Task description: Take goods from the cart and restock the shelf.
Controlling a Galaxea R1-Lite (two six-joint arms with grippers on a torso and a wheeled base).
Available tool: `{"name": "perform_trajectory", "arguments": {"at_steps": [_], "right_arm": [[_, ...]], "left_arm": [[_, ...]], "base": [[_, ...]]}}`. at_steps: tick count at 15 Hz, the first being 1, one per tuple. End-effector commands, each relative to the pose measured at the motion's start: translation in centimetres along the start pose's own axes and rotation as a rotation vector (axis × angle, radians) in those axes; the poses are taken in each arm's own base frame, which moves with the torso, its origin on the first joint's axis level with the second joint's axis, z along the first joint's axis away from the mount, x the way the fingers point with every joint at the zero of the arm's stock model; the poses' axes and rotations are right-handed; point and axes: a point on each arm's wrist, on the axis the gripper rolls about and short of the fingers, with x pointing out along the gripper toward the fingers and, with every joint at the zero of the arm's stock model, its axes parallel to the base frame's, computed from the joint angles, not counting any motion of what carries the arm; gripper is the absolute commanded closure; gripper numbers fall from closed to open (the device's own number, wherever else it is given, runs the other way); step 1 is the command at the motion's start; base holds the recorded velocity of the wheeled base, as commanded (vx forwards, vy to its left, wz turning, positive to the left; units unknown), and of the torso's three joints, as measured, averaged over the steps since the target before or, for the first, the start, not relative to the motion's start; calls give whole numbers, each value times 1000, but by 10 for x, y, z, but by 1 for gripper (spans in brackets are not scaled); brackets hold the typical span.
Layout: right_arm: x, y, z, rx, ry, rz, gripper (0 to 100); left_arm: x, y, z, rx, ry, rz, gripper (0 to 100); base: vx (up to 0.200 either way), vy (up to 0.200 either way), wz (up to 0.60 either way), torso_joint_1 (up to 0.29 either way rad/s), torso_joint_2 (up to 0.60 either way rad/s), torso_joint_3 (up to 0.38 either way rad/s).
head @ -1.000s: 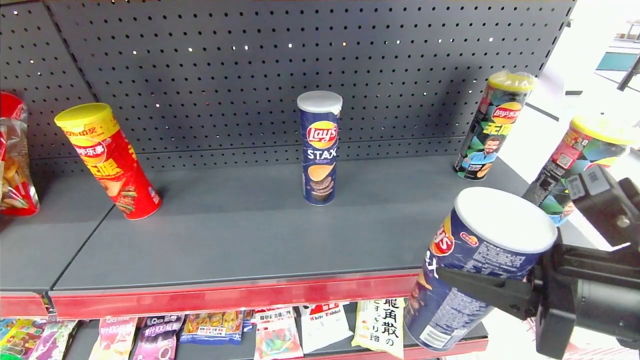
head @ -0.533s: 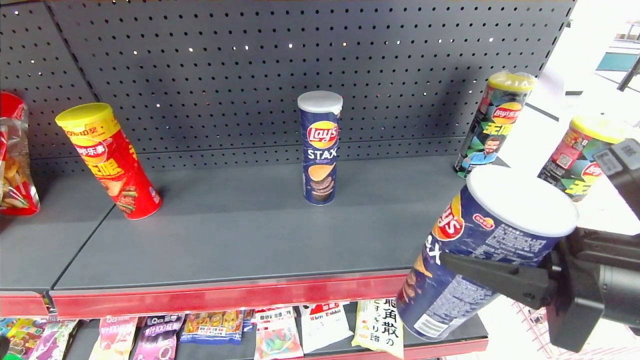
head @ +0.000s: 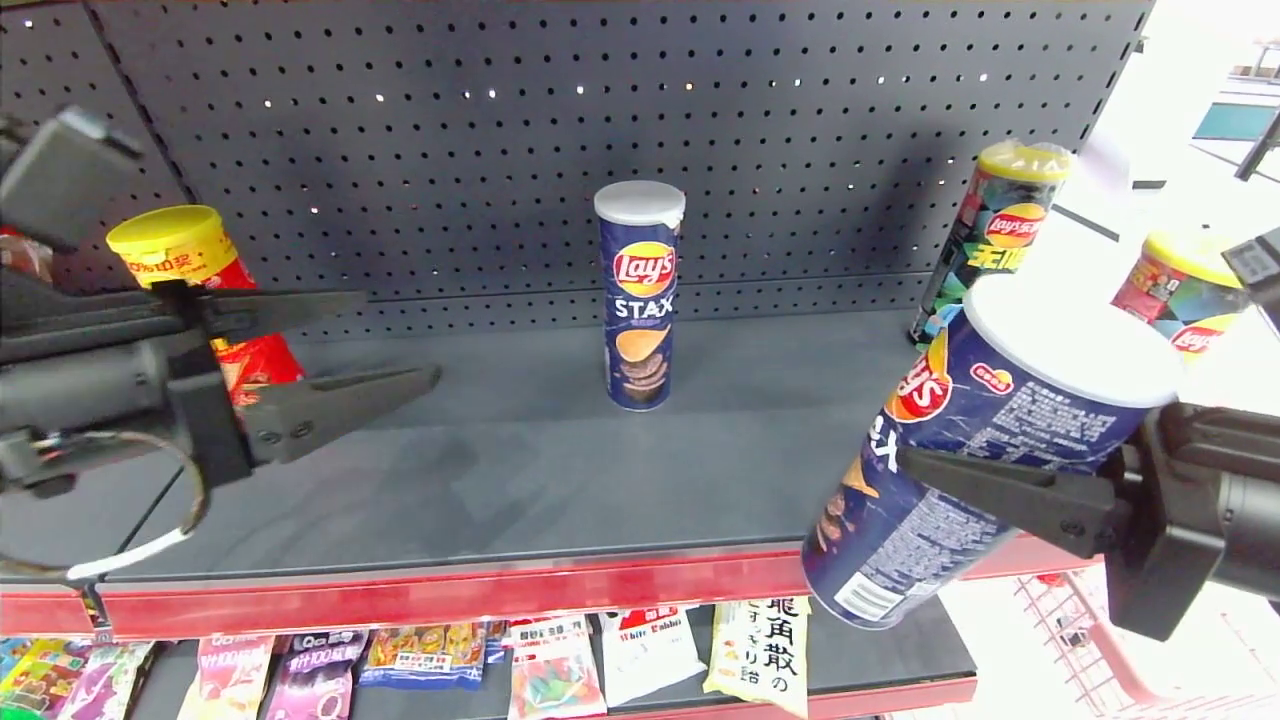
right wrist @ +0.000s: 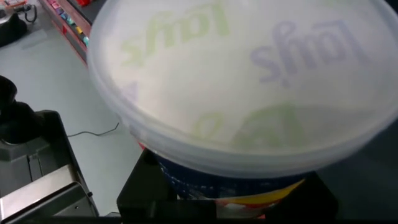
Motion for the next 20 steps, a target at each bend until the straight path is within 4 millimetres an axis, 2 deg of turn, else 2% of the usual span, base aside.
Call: {"name": "perform_trajectory", "arguments": {"at_steps": [1,5,8,13,16,20], "right_arm": [[0,-1,2,-1,-6,-4,100],[0,-1,4,-3,-11,-6,100],[0,-1,3,-3,-10,-6,100],[-1,-2,1,0,-4,-11,100],[-1,-3,0,2,-1,-16,100],[0,-3,0,3,4,-17,100]], "left_arm": [[80,29,-11,43,72,-140,0],[127,59,0,100,40,-131,0],[152,72,5,116,16,-130,0],[181,78,1,120,-7,-233,0],[200,81,7,142,-40,-250,0],[215,72,4,138,-40,-288,0]], "base": [[0,0,0,0,0,0],[0,0,0,0,0,0],[0,0,0,0,0,0],[0,0,0,0,0,0],[0,0,0,0,0,0],[0,0,0,0,0,0]]}}
